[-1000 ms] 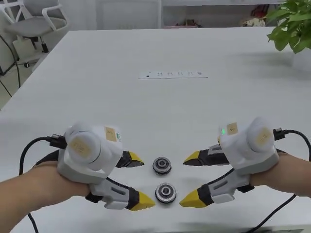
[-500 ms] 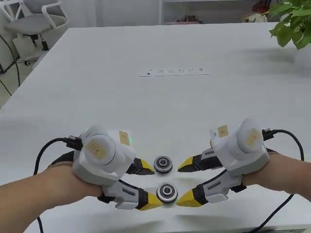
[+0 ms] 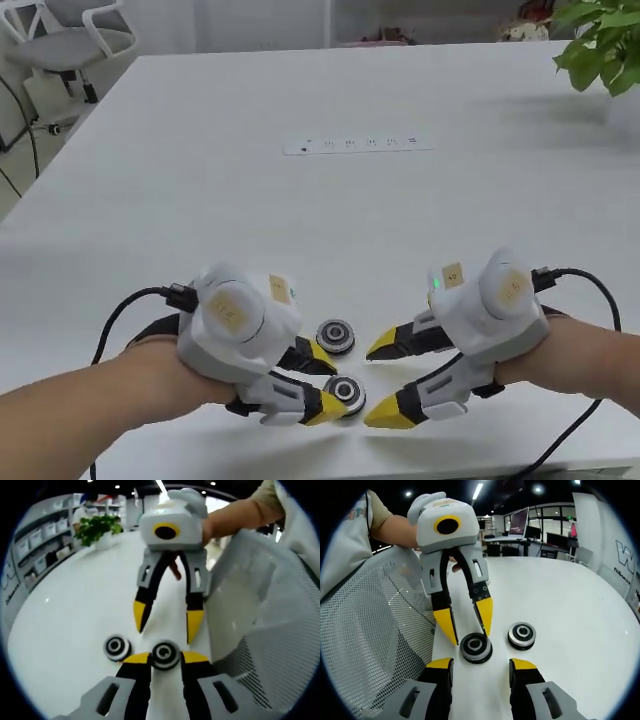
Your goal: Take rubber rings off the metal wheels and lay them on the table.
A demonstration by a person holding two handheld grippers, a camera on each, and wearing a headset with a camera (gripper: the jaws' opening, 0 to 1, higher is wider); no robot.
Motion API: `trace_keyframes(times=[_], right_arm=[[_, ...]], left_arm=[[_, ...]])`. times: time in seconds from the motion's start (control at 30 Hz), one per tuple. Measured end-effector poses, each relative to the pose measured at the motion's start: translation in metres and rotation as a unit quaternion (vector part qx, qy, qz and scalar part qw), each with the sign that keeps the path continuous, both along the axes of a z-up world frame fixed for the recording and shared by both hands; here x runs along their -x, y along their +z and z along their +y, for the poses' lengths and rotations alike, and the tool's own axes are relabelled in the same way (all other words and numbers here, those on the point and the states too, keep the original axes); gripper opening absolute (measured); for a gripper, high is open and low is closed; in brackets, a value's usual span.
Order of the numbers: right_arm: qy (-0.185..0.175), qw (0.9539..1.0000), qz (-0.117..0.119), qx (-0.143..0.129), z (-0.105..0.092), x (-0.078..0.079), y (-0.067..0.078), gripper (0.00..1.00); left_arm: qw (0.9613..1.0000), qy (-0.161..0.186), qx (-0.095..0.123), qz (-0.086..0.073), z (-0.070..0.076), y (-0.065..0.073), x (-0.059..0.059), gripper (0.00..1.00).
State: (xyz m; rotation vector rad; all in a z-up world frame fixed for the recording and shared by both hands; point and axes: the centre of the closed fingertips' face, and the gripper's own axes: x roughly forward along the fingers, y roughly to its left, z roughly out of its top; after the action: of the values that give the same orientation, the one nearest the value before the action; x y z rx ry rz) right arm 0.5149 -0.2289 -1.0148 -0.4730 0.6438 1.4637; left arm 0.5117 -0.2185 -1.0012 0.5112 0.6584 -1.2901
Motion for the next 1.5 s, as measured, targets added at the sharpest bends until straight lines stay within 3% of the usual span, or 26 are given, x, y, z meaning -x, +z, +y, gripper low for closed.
trace_keyframes(times=[0.2,0.53,0.8,1.23,1.5], right_arm=[[-0.001,1.0000,-0.001,0.002,-0.001,0.000,-0.001,0.43],[-0.005,0.9998,0.009,-0.014,0.007,0.006,-0.002,0.41],[-0.015,0.9994,0.009,-0.029,0.017,0.006,0.000,0.35],[-0.037,0.9979,0.038,-0.036,0.016,0.006,-0.005,0.27],[-0.025,0.9989,0.023,-0.032,0.012,0.008,-0.003,0.23]], left_arm=[[1.0000,0.000,-0.004,-0.008,-0.003,-0.005,0.001,0.17],[0.9995,0.011,0.000,-0.029,-0.002,-0.004,-0.002,0.14],[0.9993,0.019,0.006,-0.032,-0.002,-0.004,-0.003,0.13],[0.9991,0.024,0.008,-0.035,-0.002,-0.004,-0.004,0.13],[0.9989,0.027,0.008,-0.038,-0.001,-0.004,-0.004,0.13]])
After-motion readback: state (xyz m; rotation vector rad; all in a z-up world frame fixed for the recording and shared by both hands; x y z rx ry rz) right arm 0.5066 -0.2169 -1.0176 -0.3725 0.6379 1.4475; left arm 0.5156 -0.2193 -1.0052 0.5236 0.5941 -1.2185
